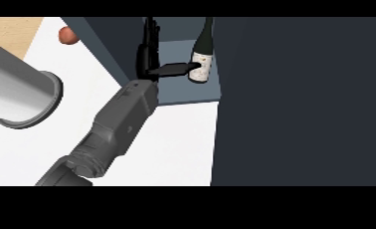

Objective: Pick up the wine, place it into the cabinet and close the cabinet

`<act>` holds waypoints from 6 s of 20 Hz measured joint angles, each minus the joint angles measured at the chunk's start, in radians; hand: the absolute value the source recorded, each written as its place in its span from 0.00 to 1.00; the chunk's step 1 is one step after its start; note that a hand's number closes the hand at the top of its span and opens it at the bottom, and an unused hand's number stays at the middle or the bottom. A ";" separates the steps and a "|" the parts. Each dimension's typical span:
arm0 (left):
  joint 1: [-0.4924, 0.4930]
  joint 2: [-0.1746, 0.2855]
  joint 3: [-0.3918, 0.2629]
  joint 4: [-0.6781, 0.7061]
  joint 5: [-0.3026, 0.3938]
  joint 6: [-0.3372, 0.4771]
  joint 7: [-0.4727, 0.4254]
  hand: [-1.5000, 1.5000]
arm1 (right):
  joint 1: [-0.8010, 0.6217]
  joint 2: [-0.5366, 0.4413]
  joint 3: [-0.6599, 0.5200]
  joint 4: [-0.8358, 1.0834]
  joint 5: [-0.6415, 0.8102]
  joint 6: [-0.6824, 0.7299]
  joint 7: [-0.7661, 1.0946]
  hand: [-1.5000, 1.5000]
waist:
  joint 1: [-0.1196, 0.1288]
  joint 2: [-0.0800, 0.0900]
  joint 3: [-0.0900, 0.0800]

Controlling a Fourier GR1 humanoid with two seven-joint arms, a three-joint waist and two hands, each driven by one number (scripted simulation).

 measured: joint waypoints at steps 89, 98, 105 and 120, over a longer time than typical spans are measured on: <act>1.472 0.799 -0.124 -1.907 0.323 -0.020 0.278 0.00 | 0.146 -0.044 0.666 -0.023 0.177 -0.177 0.120 1.00 | 0.083 -0.021 -0.002; 1.456 0.795 -0.078 -1.886 0.368 -0.086 0.320 0.00 | -0.080 -0.099 0.767 0.034 0.288 -0.395 0.114 1.00 | 0.093 -0.017 -0.003; 1.416 0.786 -0.060 -1.878 0.397 -0.116 0.363 0.00 | -0.281 -0.162 0.783 0.068 0.236 -0.525 0.162 1.00 | 0.107 -0.012 -0.003; 1.344 0.706 -0.100 -1.852 0.334 -0.080 0.399 0.00 | -0.907 -0.001 0.545 0.640 -0.051 -0.675 0.052 1.00 | 0.118 -0.006 0.000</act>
